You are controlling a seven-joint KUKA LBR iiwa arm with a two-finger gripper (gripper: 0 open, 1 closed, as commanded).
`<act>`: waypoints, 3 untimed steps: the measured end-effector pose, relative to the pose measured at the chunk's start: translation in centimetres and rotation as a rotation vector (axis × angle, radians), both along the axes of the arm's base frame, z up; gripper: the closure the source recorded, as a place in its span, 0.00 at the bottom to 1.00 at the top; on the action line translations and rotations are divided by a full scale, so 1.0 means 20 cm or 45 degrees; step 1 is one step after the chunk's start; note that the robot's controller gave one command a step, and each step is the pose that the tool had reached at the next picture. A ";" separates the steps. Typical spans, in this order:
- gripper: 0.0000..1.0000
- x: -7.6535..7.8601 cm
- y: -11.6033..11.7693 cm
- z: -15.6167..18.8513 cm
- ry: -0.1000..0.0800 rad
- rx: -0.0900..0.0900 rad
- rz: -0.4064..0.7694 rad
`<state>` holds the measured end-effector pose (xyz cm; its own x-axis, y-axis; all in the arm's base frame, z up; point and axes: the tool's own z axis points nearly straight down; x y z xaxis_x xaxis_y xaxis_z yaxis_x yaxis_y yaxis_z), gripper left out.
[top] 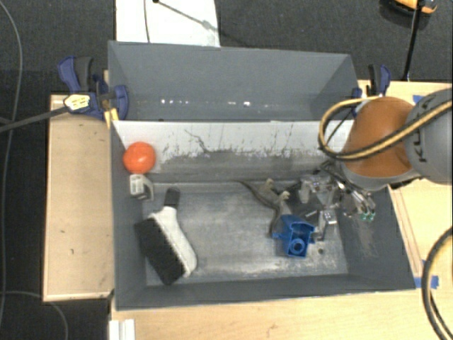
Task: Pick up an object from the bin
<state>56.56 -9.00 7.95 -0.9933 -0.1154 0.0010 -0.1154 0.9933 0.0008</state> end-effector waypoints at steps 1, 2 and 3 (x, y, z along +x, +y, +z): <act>0.00 -0.10 0.08 -0.02 -0.002 0.000 -0.056; 0.00 -0.13 0.14 -0.04 0.003 -0.001 -0.190; 1.00 -0.18 0.24 -0.05 0.005 -0.001 0.108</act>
Offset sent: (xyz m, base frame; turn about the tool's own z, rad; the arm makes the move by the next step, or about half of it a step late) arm -0.0257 0.0321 -0.0095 0.1574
